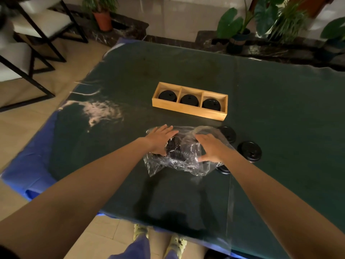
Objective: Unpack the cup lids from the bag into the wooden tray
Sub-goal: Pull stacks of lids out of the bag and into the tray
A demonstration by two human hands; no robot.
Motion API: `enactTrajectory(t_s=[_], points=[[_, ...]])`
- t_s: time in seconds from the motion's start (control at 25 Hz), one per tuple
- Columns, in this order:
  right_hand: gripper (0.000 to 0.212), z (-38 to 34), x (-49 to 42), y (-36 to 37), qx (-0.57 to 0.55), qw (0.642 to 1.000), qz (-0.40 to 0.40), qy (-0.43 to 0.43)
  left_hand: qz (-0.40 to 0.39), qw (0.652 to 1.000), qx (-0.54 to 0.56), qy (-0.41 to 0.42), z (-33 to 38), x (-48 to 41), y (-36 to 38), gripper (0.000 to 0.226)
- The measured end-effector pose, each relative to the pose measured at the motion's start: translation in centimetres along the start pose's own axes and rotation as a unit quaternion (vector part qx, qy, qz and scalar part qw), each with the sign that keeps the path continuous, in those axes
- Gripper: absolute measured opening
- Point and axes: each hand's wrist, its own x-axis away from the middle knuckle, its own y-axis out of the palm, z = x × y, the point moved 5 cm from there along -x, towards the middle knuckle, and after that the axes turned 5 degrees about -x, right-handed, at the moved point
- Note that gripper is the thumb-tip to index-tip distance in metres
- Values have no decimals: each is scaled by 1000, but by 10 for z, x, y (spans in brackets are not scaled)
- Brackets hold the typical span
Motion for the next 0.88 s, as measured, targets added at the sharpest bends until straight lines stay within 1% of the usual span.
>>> enactTrajectory(t_s=[0.12,0.24,0.36,0.44,0.6,0.76,0.88], points=[[110,-7,-7,12,-94,995,11,-35,15,1000,8,-5,-2,-5,4,94],[110,-9,-13,20,-147,988,38,-22,20,999,27,-4,-4,-8,5,95],[105,-16,-16,23,-150,985,80,-25,19,999,38,-3,-3,-9,6,102],[103,-22,-21,24,-144,984,98,-34,35,999,28,-11,0,-10,9,102],[104,-22,-25,27,-165,980,107,-30,70,997,2,-16,2,-13,10,98],[99,-10,-19,31,-202,970,130,-24,73,997,6,-7,1,-12,9,94],[97,-4,-15,32,-210,969,129,-20,76,997,8,-3,0,-11,10,93]])
